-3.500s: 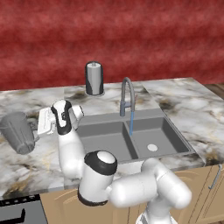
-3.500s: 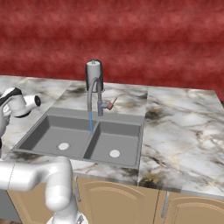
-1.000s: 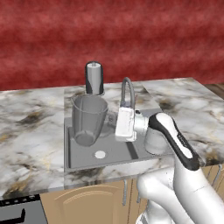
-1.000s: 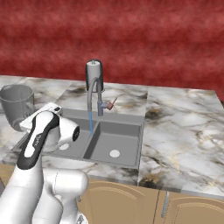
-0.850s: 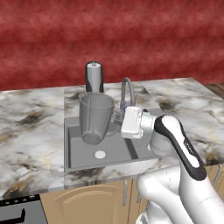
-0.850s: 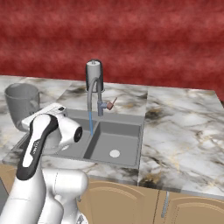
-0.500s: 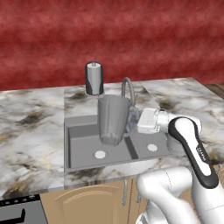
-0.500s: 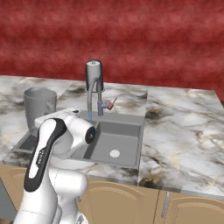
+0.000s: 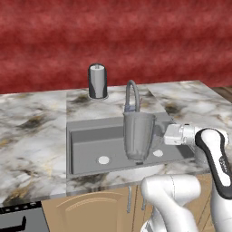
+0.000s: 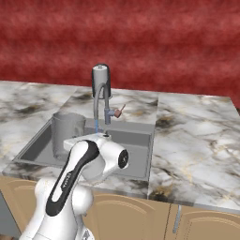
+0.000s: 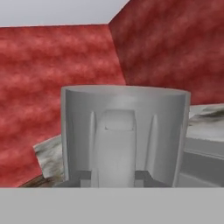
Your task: Turn on the sink faucet and place the jug under the water for a few seconds to fill it up.
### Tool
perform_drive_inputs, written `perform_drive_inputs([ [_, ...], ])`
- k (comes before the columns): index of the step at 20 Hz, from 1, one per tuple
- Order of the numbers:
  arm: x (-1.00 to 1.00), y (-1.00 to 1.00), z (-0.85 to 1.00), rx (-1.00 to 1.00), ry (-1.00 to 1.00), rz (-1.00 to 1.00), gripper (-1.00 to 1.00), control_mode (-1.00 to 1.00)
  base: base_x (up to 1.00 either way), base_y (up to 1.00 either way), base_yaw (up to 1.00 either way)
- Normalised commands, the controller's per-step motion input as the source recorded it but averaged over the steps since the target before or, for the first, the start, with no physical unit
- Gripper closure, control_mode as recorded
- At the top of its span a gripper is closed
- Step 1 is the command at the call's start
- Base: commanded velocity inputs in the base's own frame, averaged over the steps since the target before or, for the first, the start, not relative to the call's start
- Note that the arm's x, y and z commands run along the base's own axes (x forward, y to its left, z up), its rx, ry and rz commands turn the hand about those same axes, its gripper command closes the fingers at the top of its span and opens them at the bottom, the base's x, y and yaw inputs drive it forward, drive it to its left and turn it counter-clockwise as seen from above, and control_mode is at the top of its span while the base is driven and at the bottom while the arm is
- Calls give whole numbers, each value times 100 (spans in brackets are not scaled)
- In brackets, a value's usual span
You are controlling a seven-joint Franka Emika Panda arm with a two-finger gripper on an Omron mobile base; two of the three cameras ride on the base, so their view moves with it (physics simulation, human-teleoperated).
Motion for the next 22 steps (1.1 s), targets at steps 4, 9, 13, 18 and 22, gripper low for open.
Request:
perform_drive_inputs([
  [4, 4, -68, -59, -3, 12, 0, 100, -100, 0, 0, 0],
  [9, 27, -43, -44, -7, 15, 5, 100, -100, 0, 0, 0],
  [13, 27, -40, -22, -4, 16, 6, 100, -100, 0, 0, 0],
  [18, 30, -37, -11, 0, 9, 7, 100, -100, 0, 0, 0],
  [22, 34, -30, -9, 0, 6, 9, 100, -100, 0, 0, 0],
])
